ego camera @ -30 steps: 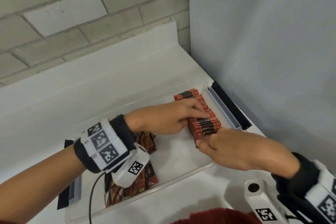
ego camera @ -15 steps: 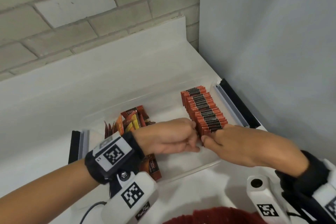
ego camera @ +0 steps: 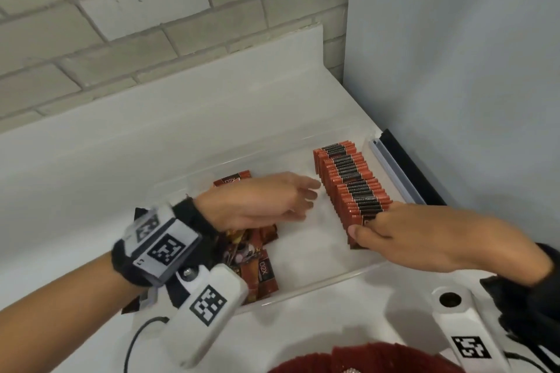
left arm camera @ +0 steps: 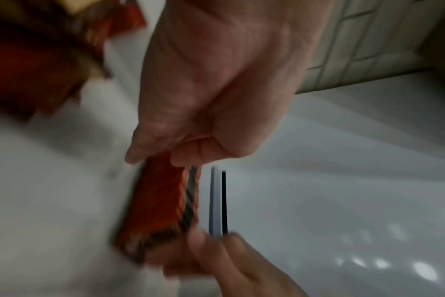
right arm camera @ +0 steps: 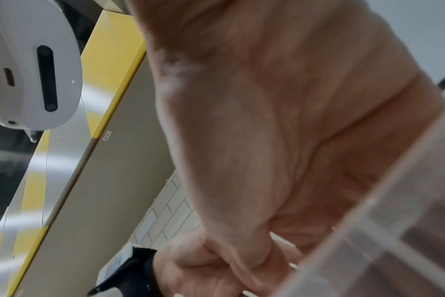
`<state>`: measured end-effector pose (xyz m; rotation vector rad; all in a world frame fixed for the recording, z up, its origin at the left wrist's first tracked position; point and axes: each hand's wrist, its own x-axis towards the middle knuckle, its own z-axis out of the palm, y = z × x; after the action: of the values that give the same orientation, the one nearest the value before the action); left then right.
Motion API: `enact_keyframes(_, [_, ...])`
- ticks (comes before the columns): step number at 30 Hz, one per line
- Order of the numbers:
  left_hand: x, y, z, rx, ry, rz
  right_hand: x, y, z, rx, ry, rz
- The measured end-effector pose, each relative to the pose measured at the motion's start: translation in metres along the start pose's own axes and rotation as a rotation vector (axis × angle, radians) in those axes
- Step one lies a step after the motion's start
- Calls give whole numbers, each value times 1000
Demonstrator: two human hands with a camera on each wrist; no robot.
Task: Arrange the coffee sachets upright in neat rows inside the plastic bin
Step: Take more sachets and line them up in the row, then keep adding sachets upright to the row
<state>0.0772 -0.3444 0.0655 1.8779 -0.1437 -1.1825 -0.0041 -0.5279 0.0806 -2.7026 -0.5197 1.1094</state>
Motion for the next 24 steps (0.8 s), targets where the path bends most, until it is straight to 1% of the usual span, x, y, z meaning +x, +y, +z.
enact_keyframes(2, [-18,1,-27,212,37,72,-3,-1,-5,73,-12,-13])
enact_keyframes(5, [-47,-1,-65,562,95,131,-2,-9,-19,127,60,-74])
enact_keyframes(8, [-67,-10,-91,879,104,84,13,-27,-38,134,108,-169])
enact_keyframes(11, [-75,-22,-103,1107,61,32,40,-47,-51,266,125,-222])
enact_keyframes(14, [-73,-32,-107,1250,77,59,70,-63,-56,325,135,-231])
enact_keyframes(17, [-68,-39,-108,1305,122,83,100,-73,-58,348,145,-180])
enact_keyframes(20, [-63,-46,-109,1358,105,52,121,-78,-56,342,156,-158])
enact_keyframes(24, [-55,-56,-108,1462,110,33,134,-82,-54,323,173,-159])
